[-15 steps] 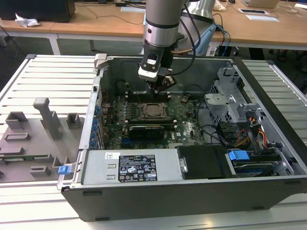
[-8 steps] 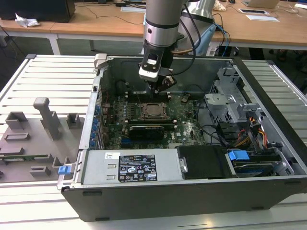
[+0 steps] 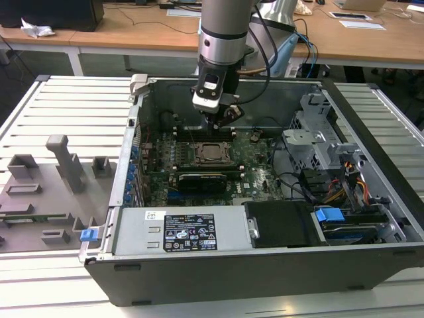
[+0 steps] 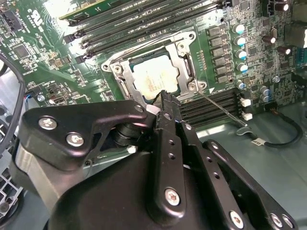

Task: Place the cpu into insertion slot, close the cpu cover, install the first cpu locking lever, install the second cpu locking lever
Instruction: 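Install the first cpu locking lever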

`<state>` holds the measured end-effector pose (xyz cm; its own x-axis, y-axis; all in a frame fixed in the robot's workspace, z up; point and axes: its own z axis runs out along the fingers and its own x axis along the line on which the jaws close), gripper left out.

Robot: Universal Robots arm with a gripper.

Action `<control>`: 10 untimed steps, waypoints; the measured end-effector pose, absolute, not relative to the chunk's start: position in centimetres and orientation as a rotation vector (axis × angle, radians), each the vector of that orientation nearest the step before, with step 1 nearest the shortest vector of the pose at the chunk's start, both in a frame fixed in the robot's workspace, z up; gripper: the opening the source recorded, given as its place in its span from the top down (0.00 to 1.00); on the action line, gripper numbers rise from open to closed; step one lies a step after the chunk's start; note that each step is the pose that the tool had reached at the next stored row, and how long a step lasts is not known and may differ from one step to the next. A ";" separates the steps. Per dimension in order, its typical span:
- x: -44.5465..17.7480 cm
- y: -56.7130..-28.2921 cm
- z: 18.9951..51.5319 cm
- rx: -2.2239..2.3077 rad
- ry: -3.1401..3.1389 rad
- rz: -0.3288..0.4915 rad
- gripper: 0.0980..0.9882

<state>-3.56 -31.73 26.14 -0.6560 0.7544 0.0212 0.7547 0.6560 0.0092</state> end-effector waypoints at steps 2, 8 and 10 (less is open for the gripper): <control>-3.6 -31.7 26.1 -1.289 -2.848 -0.027 0.99; -3.6 -31.7 26.1 -1.260 -2.860 -0.027 0.99; -3.6 -31.7 26.1 -1.251 -2.865 -0.026 0.99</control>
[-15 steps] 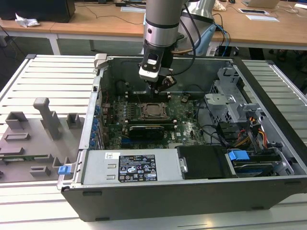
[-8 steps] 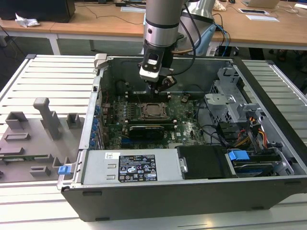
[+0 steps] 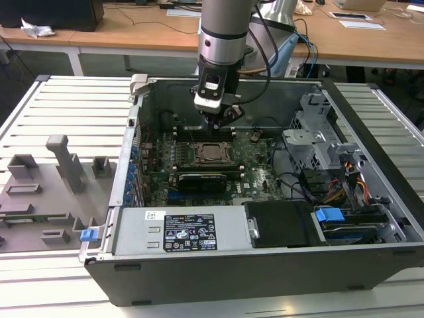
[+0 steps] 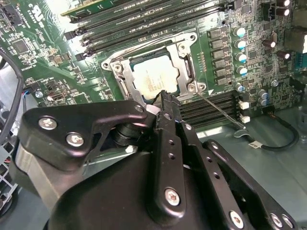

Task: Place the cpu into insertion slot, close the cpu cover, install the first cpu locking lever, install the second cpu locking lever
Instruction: 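Install the first cpu locking lever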

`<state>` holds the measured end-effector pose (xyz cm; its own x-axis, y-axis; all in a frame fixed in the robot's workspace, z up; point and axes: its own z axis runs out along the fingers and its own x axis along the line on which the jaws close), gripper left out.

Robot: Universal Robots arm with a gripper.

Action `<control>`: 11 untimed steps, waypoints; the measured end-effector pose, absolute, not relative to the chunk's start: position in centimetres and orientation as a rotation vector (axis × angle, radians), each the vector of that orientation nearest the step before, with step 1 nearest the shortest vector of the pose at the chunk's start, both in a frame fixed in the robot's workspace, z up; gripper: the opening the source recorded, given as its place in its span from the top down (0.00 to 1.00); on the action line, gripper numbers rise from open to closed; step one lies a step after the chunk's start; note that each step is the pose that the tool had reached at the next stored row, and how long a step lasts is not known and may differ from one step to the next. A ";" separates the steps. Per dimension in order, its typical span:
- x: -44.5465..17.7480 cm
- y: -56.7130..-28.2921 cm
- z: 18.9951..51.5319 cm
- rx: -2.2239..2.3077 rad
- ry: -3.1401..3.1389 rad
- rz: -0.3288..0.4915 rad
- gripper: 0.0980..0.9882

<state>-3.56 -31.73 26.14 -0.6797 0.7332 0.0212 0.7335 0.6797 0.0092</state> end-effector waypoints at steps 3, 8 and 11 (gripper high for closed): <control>-3.6 -31.7 26.1 -1.235 -2.871 -0.026 0.99; -3.6 -31.7 26.1 -1.218 -2.879 -0.026 0.99; -3.6 -31.7 26.1 -1.209 -2.882 -0.026 0.99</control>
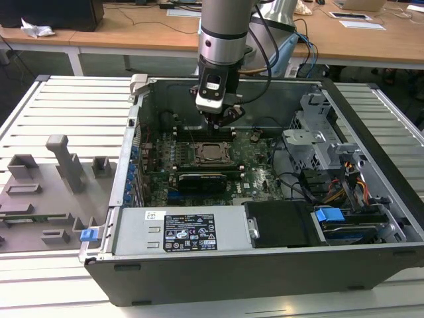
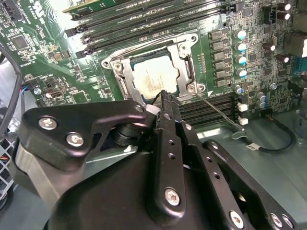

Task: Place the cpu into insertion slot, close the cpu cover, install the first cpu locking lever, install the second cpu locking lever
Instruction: 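Install the first cpu locking lever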

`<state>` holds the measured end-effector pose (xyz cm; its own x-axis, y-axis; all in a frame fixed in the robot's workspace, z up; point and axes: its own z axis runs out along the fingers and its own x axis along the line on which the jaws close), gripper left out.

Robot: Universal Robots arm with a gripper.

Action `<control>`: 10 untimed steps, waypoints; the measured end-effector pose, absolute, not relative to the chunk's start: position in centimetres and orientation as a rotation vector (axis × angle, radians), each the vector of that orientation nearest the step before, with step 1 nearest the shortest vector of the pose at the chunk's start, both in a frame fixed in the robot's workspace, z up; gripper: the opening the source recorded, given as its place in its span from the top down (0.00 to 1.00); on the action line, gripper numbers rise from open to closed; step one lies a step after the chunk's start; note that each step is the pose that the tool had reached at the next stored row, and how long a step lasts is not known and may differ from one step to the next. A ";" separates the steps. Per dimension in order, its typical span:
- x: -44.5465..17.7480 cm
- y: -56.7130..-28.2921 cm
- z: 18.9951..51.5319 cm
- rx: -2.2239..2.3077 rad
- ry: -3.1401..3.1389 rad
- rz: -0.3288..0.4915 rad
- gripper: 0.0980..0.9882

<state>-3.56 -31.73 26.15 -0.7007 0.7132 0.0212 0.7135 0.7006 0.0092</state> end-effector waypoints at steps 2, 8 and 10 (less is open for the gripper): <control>-3.6 -31.7 26.1 -1.203 -2.884 -0.026 0.99; -3.6 -31.7 26.1 -1.173 -2.897 -0.026 0.99; -3.6 -31.7 26.1 -1.163 -2.901 -0.026 0.99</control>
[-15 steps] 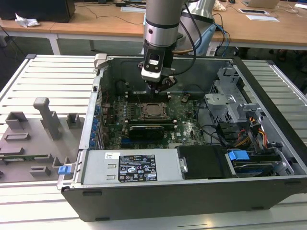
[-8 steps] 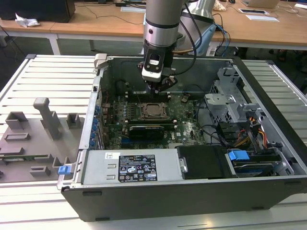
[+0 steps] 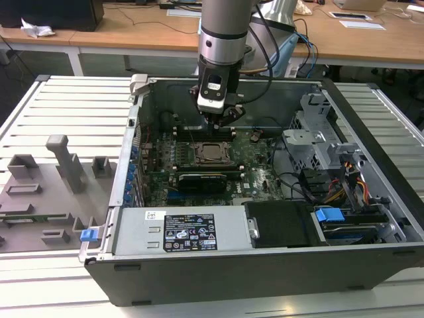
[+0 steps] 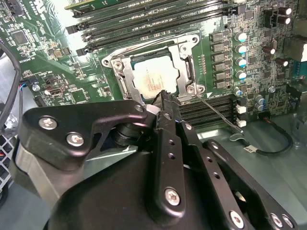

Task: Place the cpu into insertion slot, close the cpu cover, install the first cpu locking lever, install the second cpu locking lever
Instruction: 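Install the first cpu locking lever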

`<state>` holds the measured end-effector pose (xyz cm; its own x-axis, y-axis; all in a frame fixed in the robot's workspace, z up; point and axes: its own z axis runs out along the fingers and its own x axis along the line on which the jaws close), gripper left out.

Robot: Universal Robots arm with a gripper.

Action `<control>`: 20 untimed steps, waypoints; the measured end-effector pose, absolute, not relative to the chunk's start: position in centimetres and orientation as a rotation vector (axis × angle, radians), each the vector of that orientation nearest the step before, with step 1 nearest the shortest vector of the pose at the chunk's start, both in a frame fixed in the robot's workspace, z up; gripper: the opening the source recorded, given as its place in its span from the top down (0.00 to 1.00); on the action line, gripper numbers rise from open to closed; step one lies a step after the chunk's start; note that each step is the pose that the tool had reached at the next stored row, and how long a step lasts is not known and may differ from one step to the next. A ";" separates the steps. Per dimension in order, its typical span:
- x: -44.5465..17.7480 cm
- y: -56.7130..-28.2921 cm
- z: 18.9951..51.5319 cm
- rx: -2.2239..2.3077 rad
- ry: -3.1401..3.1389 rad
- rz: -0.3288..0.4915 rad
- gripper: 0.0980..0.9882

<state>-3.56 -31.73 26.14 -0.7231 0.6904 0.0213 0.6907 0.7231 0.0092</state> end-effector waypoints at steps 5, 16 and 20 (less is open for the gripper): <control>-3.6 -31.7 26.1 -1.144 -2.908 -0.026 0.99; -3.6 -31.7 26.1 -1.008 -2.957 -0.024 0.99; -3.6 -31.7 26.1 -0.953 -2.975 -0.024 0.99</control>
<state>-3.56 -31.73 26.14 -0.8138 0.5808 0.0213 0.5810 0.8138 0.0092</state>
